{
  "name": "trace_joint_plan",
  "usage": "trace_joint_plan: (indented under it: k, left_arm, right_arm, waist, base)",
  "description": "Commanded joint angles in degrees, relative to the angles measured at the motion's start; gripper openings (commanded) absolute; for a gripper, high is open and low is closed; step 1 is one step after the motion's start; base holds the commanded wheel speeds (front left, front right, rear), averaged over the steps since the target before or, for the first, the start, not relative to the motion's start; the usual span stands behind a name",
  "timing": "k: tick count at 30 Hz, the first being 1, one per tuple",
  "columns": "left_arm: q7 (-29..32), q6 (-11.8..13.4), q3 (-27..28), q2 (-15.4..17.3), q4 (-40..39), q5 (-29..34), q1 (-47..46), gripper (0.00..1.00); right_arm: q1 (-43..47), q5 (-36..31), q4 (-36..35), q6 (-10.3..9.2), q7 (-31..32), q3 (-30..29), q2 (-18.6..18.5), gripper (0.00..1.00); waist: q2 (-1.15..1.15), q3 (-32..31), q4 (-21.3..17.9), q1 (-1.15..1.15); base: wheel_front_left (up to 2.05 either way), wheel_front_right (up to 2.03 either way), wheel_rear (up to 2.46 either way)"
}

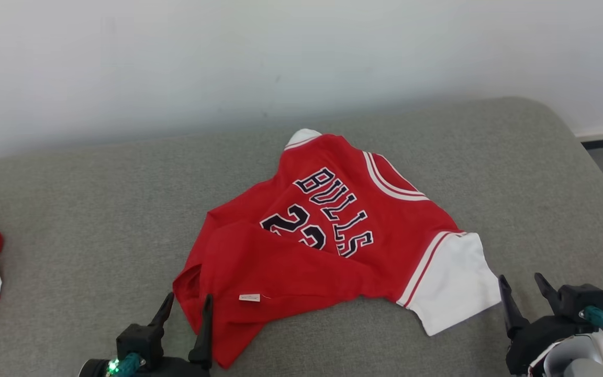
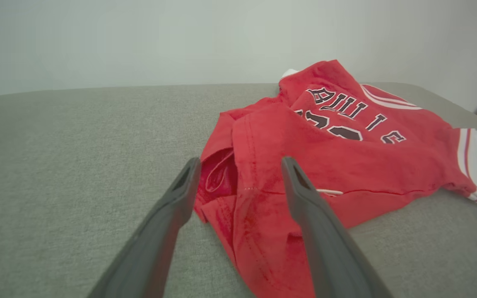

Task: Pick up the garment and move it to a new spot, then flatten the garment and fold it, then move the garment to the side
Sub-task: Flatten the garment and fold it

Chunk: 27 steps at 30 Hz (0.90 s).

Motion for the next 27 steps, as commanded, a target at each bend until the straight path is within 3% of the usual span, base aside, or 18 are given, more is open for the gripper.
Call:
trace_joint_plan:
  k: [1, 17, 26, 27]
  left_arm:
    - [-0.24, -0.42, -0.22, -0.15, 2.71, -0.72, -1.95, 1.00]
    - [-1.99, -2.40, -1.98, -0.57, 18.33, -2.31, -10.66, 1.00]
    - [-3.15, -1.70, -1.83, -1.30, 16.14, -2.53, -8.65, 1.00]
    - [-3.19, -1.80, -2.31, -1.33, 15.43, -2.06, -8.36, 0.96]
  right_arm:
    - [-1.31, 0.13, 0.53, -0.11, 0.11, 1.06, 0.24, 1.00]
    - [-4.82, 1.72, 3.93, -0.12, -2.13, 3.44, -0.25, 1.00]
    - [-5.80, 2.42, 6.71, -0.12, -2.44, 4.85, -1.22, 1.00]
    - [-5.96, 2.46, 7.26, -0.12, -2.38, 5.15, -1.31, 1.00]
  waist:
    - [0.00, 2.07, -1.98, 0.00]
    - [0.00, 4.52, -3.33, 0.00]
    - [0.00, 4.48, -2.72, 0.00]
    - [0.00, 4.57, -2.50, 0.00]
  base:
    - [0.00, 0.00, 0.00]
    - [0.00, 0.00, 0.00]
    - [0.00, 0.00, 0.00]
    - [0.00, 0.00, 0.00]
